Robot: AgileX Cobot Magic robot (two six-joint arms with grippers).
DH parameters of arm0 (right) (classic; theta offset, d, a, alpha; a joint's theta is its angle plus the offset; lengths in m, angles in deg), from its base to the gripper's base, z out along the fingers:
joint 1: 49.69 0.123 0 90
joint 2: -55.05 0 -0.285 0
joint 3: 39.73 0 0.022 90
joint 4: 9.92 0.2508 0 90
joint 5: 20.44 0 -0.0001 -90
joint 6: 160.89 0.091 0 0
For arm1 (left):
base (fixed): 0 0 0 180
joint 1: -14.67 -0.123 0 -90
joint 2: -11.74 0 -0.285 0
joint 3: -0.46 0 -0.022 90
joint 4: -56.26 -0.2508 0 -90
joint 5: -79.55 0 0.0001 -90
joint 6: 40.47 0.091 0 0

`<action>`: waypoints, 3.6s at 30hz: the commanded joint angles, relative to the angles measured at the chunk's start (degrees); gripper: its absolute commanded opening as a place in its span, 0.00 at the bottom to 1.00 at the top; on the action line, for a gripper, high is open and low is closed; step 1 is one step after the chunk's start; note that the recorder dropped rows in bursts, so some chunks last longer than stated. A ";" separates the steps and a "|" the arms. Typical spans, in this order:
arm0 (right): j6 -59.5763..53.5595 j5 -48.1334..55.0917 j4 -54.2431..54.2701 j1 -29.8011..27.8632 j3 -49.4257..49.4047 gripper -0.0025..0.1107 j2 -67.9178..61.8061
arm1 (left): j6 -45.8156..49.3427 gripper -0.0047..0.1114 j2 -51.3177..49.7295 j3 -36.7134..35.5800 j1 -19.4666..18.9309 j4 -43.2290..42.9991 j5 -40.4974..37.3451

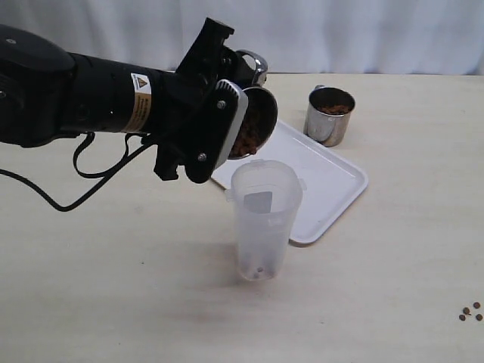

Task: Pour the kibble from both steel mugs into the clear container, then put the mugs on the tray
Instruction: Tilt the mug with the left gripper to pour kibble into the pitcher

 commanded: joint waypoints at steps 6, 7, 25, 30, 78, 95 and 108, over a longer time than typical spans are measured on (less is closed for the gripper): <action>-0.39 -0.86 0.12 0.11 -0.24 0.06 -0.08 | 1.13 0.04 0.20 0.55 0.49 0.47 0.17; -0.39 -0.86 0.12 0.11 -0.24 0.06 -0.08 | 1.43 0.04 0.20 0.55 0.49 0.47 0.17; -0.39 -0.86 0.12 0.11 -0.24 0.06 -0.08 | 2.19 0.04 0.31 1.13 0.49 0.67 0.53; -0.39 -0.86 0.12 0.11 -0.24 0.06 -0.08 | 2.19 0.04 0.31 1.18 0.49 0.67 0.90; -0.39 -0.86 0.12 0.11 -0.24 0.06 -0.08 | 7.56 0.04 0.41 1.82 0.49 0.67 1.91; -0.39 -0.86 0.12 0.11 -0.24 0.06 -0.08 | 9.53 0.04 0.41 1.82 0.49 0.67 2.13; -0.39 -0.86 0.12 0.11 -0.24 0.06 -0.08 | 10.58 0.04 0.41 1.82 2.88 0.94 0.94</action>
